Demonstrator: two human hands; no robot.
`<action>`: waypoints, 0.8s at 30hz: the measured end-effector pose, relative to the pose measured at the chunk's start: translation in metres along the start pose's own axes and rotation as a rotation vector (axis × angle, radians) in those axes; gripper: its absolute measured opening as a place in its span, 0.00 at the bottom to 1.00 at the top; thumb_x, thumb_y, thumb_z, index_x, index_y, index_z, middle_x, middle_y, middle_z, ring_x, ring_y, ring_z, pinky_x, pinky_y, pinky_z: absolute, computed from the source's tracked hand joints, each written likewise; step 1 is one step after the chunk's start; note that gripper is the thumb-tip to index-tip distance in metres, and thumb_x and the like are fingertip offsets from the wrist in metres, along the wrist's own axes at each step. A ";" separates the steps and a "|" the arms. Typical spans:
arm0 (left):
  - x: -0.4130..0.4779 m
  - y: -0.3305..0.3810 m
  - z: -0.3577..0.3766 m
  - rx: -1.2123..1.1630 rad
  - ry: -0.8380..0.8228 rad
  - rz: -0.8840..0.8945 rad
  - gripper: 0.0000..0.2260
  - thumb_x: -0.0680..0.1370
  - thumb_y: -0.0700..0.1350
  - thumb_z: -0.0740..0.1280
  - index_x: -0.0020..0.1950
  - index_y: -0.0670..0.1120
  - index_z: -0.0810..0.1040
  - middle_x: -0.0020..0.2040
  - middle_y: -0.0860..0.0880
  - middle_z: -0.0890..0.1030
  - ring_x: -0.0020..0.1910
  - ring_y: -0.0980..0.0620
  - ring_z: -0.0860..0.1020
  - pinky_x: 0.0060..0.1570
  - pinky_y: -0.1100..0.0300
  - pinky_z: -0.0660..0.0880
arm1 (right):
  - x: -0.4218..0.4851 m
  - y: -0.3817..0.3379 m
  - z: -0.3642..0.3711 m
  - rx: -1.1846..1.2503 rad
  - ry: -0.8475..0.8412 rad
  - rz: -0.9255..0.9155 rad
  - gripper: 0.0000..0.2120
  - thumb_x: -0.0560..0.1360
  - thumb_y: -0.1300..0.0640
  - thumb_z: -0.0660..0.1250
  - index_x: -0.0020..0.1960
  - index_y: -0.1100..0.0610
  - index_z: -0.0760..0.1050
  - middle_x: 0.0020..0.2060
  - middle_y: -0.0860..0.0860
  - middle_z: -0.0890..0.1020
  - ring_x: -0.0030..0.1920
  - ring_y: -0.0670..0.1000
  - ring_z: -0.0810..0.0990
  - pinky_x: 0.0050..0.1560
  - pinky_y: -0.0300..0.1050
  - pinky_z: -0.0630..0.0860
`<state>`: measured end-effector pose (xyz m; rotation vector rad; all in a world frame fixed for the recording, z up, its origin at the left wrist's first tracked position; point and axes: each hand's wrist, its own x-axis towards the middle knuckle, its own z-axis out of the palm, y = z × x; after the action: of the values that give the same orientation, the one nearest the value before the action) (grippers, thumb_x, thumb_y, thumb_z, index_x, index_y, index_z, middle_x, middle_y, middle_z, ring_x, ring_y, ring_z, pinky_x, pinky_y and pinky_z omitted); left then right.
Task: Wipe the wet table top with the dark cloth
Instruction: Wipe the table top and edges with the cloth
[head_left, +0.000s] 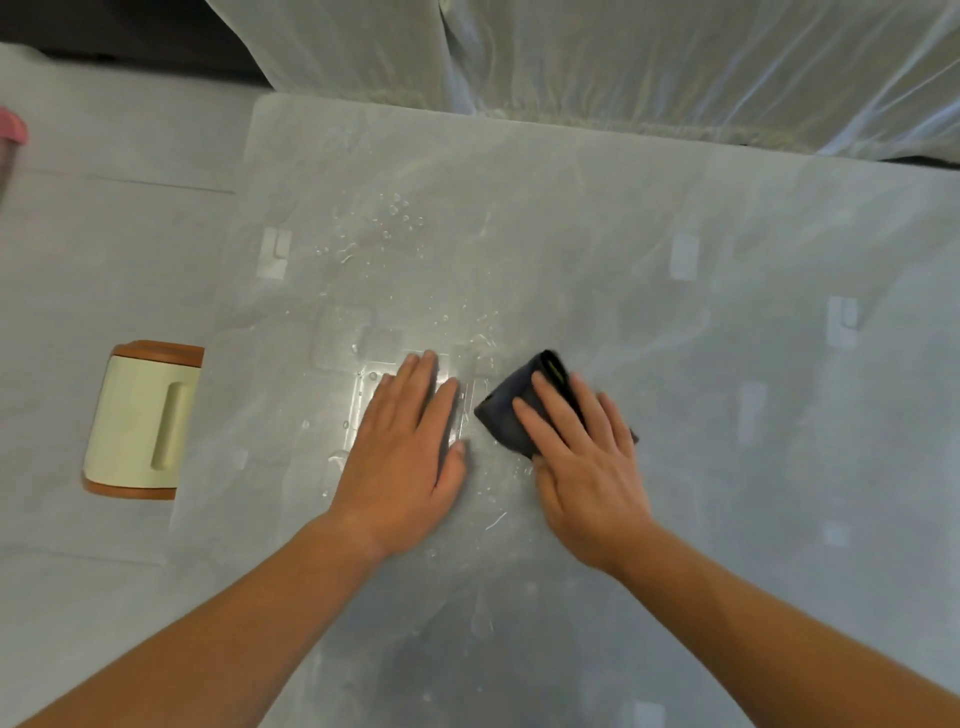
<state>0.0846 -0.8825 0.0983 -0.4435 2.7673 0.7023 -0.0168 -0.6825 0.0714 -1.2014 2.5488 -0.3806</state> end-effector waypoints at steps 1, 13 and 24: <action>-0.005 0.001 0.003 0.005 -0.008 -0.015 0.29 0.82 0.55 0.51 0.81 0.45 0.57 0.83 0.45 0.47 0.81 0.50 0.41 0.79 0.49 0.43 | 0.004 0.006 -0.003 -0.003 0.007 -0.002 0.27 0.78 0.54 0.57 0.77 0.50 0.64 0.80 0.47 0.57 0.81 0.56 0.51 0.78 0.60 0.50; -0.011 -0.003 0.001 -0.021 -0.100 -0.049 0.34 0.80 0.65 0.35 0.83 0.50 0.49 0.82 0.52 0.39 0.79 0.57 0.34 0.79 0.52 0.39 | -0.036 -0.009 0.013 -0.084 -0.009 -0.014 0.25 0.82 0.48 0.56 0.78 0.49 0.62 0.81 0.48 0.57 0.81 0.57 0.50 0.78 0.61 0.51; -0.012 -0.012 0.014 0.067 -0.072 0.009 0.30 0.83 0.62 0.43 0.82 0.50 0.44 0.82 0.49 0.36 0.78 0.54 0.31 0.76 0.56 0.31 | -0.034 -0.035 0.028 -0.026 0.139 0.272 0.26 0.81 0.52 0.56 0.79 0.50 0.60 0.80 0.50 0.57 0.81 0.58 0.51 0.79 0.61 0.50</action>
<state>0.1020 -0.8824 0.0852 -0.3851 2.7172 0.6129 0.0390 -0.6802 0.0638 -0.8451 2.7958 -0.3788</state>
